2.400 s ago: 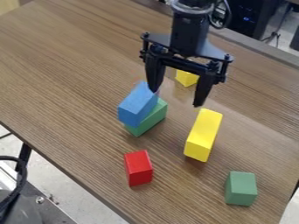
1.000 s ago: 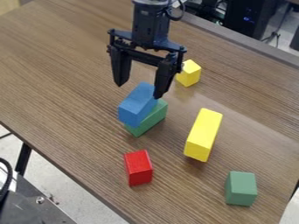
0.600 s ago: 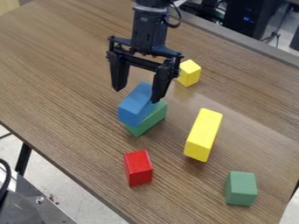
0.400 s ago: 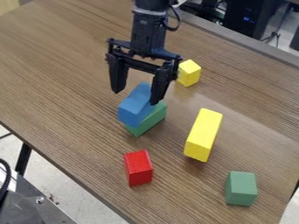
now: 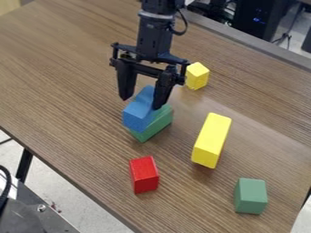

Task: Put the blue rectangular block on top of the yellow block

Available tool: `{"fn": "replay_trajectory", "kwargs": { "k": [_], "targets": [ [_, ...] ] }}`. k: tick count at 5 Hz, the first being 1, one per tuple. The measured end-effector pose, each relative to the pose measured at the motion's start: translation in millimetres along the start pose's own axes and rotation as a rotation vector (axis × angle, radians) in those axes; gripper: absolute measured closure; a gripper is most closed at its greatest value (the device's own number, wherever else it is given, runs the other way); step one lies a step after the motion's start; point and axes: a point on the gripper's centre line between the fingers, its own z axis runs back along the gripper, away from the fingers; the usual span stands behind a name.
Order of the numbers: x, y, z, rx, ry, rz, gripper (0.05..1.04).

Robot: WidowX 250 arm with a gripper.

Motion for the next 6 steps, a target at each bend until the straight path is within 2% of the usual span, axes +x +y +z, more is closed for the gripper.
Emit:
{"fn": "replay_trajectory", "kwargs": {
  "k": [1,2,3,4,5,6],
  "targets": [
    [3,-1,0,-0.001,-0.02,0.023,0.576],
    [1,-1,-1,0.0,-0.038,0.043,0.576],
    [0,-3,2,0.0,-0.078,0.042,0.576],
    [-7,-18,23,-0.018,-0.226,0.052,0.576],
    [-18,-40,41,0.007,-0.317,0.047,0.576],
    [-24,-69,58,0.038,-0.357,-0.021,0.576]
  ]
}}
